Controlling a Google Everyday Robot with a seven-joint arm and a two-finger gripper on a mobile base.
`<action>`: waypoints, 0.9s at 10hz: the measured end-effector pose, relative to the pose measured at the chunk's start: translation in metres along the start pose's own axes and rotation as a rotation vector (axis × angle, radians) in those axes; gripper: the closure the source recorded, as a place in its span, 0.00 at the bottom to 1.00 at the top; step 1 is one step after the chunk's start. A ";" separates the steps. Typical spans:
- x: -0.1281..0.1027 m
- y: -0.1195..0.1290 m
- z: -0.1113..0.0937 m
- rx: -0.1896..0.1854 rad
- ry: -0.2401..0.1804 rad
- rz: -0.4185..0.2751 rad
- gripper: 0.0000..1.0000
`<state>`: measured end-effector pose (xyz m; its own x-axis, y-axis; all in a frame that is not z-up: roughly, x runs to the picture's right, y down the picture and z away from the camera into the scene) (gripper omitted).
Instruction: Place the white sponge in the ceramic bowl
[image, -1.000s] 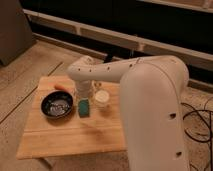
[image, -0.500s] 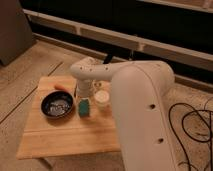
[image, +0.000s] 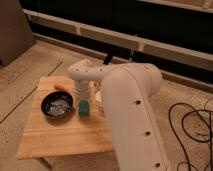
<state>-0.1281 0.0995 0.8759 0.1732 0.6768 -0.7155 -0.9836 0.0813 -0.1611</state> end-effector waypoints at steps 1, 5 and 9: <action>-0.004 -0.006 -0.003 0.008 -0.011 0.015 0.35; -0.013 -0.014 -0.031 0.007 -0.103 0.056 0.35; -0.002 -0.010 -0.017 0.025 -0.065 0.042 0.36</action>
<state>-0.1181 0.0852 0.8674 0.1284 0.7261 -0.6755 -0.9911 0.0690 -0.1142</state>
